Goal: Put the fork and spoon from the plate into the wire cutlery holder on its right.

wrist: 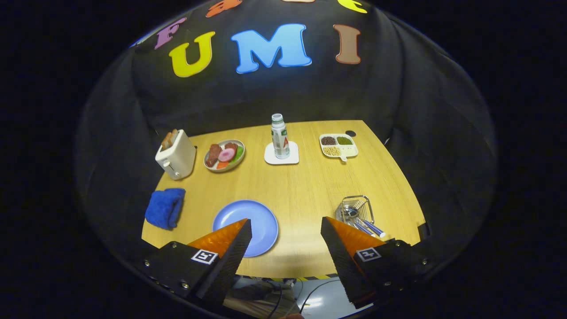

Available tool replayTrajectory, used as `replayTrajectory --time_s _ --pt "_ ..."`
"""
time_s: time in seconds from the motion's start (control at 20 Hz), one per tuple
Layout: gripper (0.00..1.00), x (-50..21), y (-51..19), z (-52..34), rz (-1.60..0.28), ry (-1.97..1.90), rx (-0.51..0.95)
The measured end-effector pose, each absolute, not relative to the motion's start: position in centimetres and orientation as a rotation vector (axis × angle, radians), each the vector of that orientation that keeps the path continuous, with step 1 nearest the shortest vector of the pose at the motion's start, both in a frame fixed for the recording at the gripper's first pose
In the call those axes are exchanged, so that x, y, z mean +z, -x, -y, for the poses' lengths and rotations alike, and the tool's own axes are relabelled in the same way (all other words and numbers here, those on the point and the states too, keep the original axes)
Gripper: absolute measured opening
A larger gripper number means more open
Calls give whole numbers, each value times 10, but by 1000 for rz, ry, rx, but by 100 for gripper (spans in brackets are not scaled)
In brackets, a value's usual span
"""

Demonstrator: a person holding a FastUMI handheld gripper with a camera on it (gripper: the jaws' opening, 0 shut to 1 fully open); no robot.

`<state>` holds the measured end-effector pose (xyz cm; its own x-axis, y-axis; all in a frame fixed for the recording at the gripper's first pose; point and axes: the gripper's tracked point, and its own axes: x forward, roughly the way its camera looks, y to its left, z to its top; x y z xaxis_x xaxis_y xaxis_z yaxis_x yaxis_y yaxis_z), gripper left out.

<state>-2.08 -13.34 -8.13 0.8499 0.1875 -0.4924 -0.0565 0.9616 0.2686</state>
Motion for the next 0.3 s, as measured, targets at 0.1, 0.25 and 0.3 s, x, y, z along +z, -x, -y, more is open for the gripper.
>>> replayTrajectory --time_s 0.1,0.25,0.3 --pt "97 -56 22 142 -346 -216 95" --pt "97 -26 36 145 -139 -142 80" --pt "97 -21 38 145 -103 -134 80"
